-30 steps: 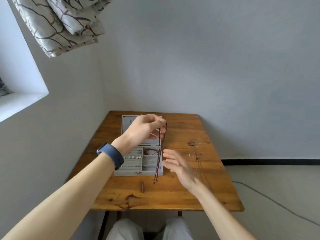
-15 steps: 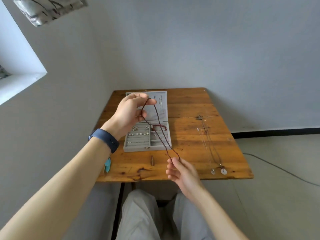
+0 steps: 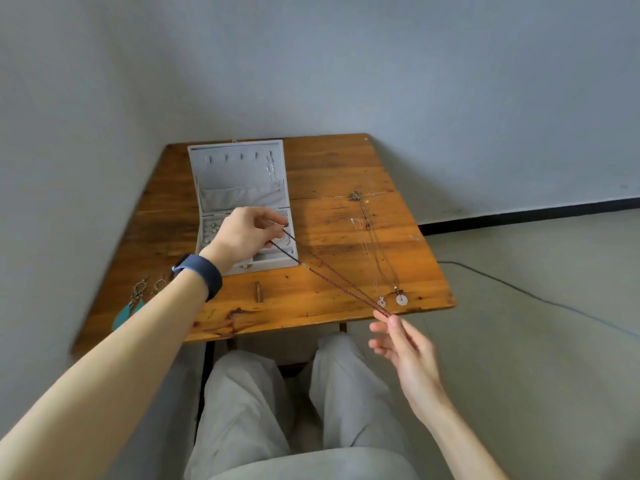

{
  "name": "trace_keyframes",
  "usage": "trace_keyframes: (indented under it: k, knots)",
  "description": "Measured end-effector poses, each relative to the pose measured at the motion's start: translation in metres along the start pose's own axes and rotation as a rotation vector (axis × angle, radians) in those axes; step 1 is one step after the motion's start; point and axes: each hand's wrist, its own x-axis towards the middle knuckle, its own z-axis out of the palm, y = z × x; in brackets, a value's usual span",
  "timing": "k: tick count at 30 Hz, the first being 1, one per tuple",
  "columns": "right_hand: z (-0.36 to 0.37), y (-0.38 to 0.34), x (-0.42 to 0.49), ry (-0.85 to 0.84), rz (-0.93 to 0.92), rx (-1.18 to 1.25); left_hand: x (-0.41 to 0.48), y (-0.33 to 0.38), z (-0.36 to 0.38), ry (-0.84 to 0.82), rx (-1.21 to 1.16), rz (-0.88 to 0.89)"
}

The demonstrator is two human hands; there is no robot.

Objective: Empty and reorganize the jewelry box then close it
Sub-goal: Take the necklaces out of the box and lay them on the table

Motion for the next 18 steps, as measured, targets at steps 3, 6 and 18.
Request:
trace_keyframes:
  k: [3, 6, 18]
  knots:
    - [-0.015, 0.002, -0.001, 0.089, 0.017, 0.068, 0.008, 0.001, 0.024, -0.003, 0.320, 0.118]
    - [-0.028, 0.007, -0.001, 0.208, 0.020, 0.121, 0.015, 0.004, 0.043, 0.016, 0.596, 0.219]
    - [-0.078, 0.013, 0.019, 0.533, 0.070, 0.184, 0.074, 0.056, 0.102, -0.175, 0.597, 0.194]
